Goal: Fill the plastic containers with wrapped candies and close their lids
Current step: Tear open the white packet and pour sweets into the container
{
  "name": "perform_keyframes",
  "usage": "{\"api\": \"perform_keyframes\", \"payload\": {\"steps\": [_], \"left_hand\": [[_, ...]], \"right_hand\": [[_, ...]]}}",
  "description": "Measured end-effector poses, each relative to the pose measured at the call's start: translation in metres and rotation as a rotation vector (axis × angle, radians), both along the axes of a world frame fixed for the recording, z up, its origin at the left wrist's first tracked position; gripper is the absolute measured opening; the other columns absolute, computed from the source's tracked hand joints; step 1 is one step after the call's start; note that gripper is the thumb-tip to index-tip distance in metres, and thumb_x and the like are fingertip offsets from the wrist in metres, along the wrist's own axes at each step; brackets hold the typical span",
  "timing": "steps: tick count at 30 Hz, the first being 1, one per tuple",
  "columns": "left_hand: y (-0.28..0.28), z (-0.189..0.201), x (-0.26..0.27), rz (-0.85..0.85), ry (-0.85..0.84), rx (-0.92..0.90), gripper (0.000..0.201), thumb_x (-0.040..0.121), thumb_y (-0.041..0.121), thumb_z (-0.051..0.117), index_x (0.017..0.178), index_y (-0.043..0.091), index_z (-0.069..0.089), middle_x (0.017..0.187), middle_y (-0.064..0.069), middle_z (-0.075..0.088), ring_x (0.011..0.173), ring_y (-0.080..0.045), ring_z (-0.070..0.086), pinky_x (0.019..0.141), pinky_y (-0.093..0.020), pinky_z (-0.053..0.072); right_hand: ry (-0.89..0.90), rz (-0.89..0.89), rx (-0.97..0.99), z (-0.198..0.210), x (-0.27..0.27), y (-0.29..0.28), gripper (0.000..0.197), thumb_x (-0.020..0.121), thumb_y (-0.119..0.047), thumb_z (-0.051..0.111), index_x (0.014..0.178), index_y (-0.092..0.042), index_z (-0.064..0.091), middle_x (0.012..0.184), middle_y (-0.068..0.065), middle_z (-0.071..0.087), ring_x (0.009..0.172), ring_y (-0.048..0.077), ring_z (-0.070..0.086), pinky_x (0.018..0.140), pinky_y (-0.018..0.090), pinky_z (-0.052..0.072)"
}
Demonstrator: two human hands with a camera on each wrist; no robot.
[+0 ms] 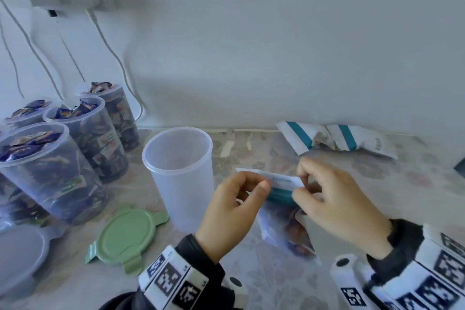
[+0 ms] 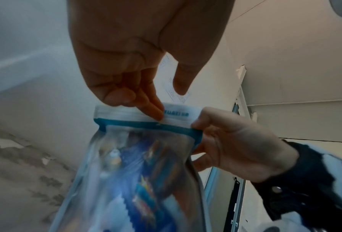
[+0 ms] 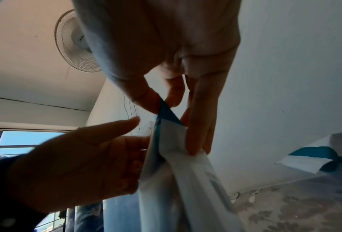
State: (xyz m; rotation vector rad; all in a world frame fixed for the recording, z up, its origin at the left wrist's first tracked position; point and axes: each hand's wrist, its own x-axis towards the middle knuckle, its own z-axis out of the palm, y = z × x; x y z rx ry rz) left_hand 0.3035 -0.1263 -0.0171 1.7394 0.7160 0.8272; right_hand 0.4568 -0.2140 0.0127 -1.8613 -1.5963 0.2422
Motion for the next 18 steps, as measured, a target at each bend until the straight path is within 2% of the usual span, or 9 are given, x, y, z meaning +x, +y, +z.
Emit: {"api": "perform_keyframes", "payload": {"steps": [3, 5, 6, 8, 10, 11, 13, 15, 18], "left_hand": [[-0.003, 0.005, 0.004, -0.076, 0.002, -0.044, 0.025, 0.093, 0.027, 0.053, 0.075, 0.015, 0.066, 0.069, 0.007, 0.065, 0.062, 0.003, 0.057, 0.059, -0.010, 0.042], [-0.005, 0.005, 0.006, -0.112, 0.015, -0.058, 0.029, 0.093, 0.026, 0.050, 0.070, 0.015, 0.063, 0.065, 0.009, 0.061, 0.055, 0.006, 0.052, 0.055, -0.007, 0.038], [-0.005, 0.005, 0.007, -0.135, 0.019, -0.068, 0.027, 0.092, 0.026, 0.051, 0.069, 0.015, 0.061, 0.064, 0.009, 0.060, 0.054, 0.006, 0.050, 0.054, -0.007, 0.037], [-0.006, 0.002, 0.008, -0.182, 0.019, -0.093, 0.023, 0.091, 0.023, 0.053, 0.070, 0.016, 0.059, 0.058, 0.015, 0.058, 0.052, 0.006, 0.049, 0.054, -0.007, 0.037], [-0.006, -0.002, 0.008, -0.219, 0.022, -0.097, 0.019, 0.089, 0.024, 0.055, 0.073, 0.015, 0.059, 0.056, 0.018, 0.055, 0.054, 0.006, 0.048, 0.055, -0.008, 0.037], [-0.006, -0.004, 0.008, -0.232, 0.019, -0.093, 0.019, 0.088, 0.027, 0.056, 0.075, 0.013, 0.060, 0.059, 0.017, 0.055, 0.056, 0.004, 0.047, 0.057, -0.010, 0.038], [-0.005, -0.009, 0.007, -0.255, 0.004, -0.070, 0.030, 0.088, 0.036, 0.060, 0.081, 0.007, 0.060, 0.067, 0.007, 0.054, 0.061, -0.002, 0.045, 0.059, -0.015, 0.038], [-0.005, -0.013, 0.007, -0.272, -0.012, -0.055, 0.045, 0.081, 0.049, 0.058, 0.082, 0.004, 0.059, 0.071, -0.001, 0.051, 0.065, -0.009, 0.043, 0.060, -0.021, 0.037], [-0.006, -0.013, 0.007, -0.275, -0.021, -0.053, 0.055, 0.073, 0.055, 0.053, 0.084, 0.001, 0.058, 0.073, -0.006, 0.051, 0.067, -0.013, 0.043, 0.062, -0.026, 0.036]], "right_hand": [[0.059, 0.092, -0.060, 0.004, -0.005, -0.015, 0.019, 0.077, -0.019, 0.060, 0.066, -0.017, 0.046, 0.073, -0.004, 0.053, 0.069, 0.009, 0.052, 0.057, 0.011, 0.037], [0.139, 0.158, -0.146, 0.007, -0.005, -0.019, 0.024, 0.081, -0.029, 0.066, 0.068, -0.017, 0.050, 0.076, -0.011, 0.057, 0.077, 0.006, 0.056, 0.062, 0.009, 0.040], [0.182, 0.186, -0.178, 0.010, -0.006, -0.020, 0.029, 0.081, -0.041, 0.065, 0.068, -0.019, 0.052, 0.074, -0.014, 0.057, 0.076, 0.004, 0.057, 0.064, 0.010, 0.041], [0.254, 0.217, -0.210, 0.012, -0.005, -0.019, 0.039, 0.081, -0.065, 0.050, 0.065, -0.030, 0.055, 0.068, -0.017, 0.056, 0.067, 0.001, 0.055, 0.062, 0.014, 0.043], [0.325, 0.224, -0.260, 0.013, -0.004, -0.016, 0.040, 0.084, -0.069, 0.034, 0.060, -0.047, 0.058, 0.061, -0.022, 0.055, 0.060, -0.004, 0.051, 0.061, 0.017, 0.043], [0.348, 0.222, -0.276, 0.014, -0.003, -0.015, 0.036, 0.079, -0.068, 0.034, 0.059, -0.051, 0.058, 0.060, -0.023, 0.055, 0.059, -0.004, 0.051, 0.061, 0.018, 0.044], [0.331, 0.204, -0.291, 0.013, -0.001, -0.013, 0.042, 0.074, -0.071, 0.043, 0.064, -0.035, 0.061, 0.061, -0.015, 0.057, 0.061, 0.004, 0.055, 0.062, 0.025, 0.049], [0.266, 0.207, -0.309, 0.011, 0.002, -0.011, 0.053, 0.070, -0.074, 0.053, 0.069, -0.021, 0.058, 0.065, -0.008, 0.059, 0.066, 0.017, 0.061, 0.071, 0.038, 0.053], [0.271, 0.235, -0.362, 0.010, 0.005, -0.010, 0.047, 0.071, -0.064, 0.059, 0.070, -0.017, 0.057, 0.067, -0.005, 0.058, 0.067, 0.022, 0.059, 0.071, 0.041, 0.052]]}}
